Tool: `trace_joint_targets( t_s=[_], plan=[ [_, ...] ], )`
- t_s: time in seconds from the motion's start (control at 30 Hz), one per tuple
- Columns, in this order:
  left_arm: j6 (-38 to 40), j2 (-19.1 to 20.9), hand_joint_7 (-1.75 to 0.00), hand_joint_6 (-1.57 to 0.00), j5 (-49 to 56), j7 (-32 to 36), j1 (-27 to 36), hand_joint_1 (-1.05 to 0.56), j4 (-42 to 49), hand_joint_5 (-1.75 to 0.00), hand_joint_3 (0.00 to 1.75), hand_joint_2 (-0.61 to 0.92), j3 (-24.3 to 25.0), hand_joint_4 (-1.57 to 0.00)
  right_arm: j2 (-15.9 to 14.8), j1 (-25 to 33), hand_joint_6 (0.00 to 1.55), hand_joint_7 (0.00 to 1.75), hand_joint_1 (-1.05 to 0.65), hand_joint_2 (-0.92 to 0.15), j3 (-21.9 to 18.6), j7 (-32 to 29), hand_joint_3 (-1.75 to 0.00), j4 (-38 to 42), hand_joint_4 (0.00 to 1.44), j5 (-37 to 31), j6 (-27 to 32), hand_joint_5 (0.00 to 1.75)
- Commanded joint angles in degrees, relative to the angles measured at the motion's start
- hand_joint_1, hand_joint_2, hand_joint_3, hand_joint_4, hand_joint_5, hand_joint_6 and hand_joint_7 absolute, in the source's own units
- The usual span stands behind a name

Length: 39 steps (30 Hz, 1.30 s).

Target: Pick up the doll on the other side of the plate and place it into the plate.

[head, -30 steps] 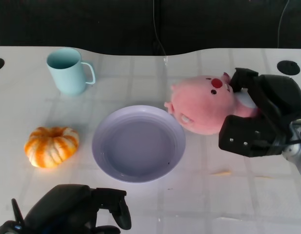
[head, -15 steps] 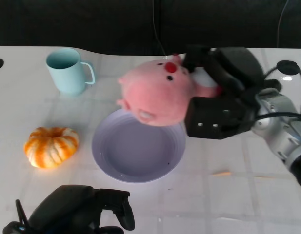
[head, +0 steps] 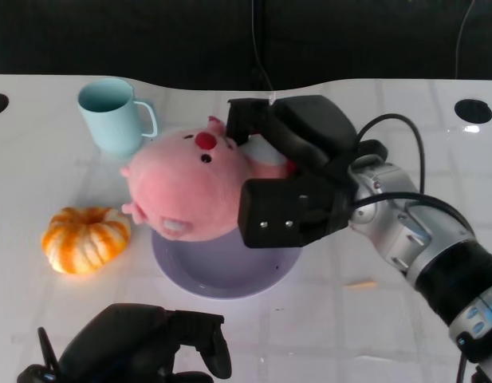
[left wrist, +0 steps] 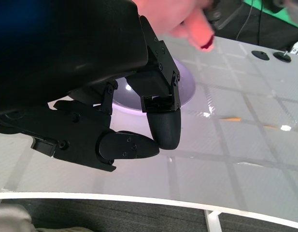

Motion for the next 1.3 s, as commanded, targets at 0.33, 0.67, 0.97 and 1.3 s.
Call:
trace_joint_targets(
  t_s=[0.33, 0.67, 0.97, 1.3],
  plan=[
    [1.90, -0.30, -1.07, -0.73, 0.70, 0.09, 1.73, -0.31, -3.16, -1.54, 0.35, 0.92, -0.23, -0.69, -0.88, 2.03, 0.86, 0.94, -0.21, -0.65, -0.07, 5.34, -0.54, -4.14, 0.83, 1.14, 3.65, 1.61],
    [3.31, -0.61, -1.11, -0.70, 1.63, -0.43, 2.10, -0.33, -4.96, -1.56, 0.39, 0.92, -0.94, -0.66, -6.05, 3.67, 0.31, 0.00, -0.67, -0.92, 1.14, 22.51, -0.17, -13.27, 0.34, 1.12, 8.96, 0.23],
    [3.46, -0.42, -1.10, -0.71, 1.14, -0.47, 1.78, -0.32, -4.45, -1.53, 0.38, 0.92, -0.70, -0.68, -8.20, 5.26, 0.12, 0.00, -0.81, -0.92, 0.90, 31.27, -0.15, -19.55, 0.18, 2.03, 10.28, 0.11],
    [2.98, -0.03, -1.08, -0.72, 1.32, -0.23, 1.94, -0.31, -4.01, -1.52, 0.36, 0.92, -0.70, -0.68, -10.86, 9.12, 0.16, 0.02, -0.81, -0.92, -1.47, 31.95, -0.16, -29.42, 0.23, 4.38, 8.79, 0.14]
  ],
)
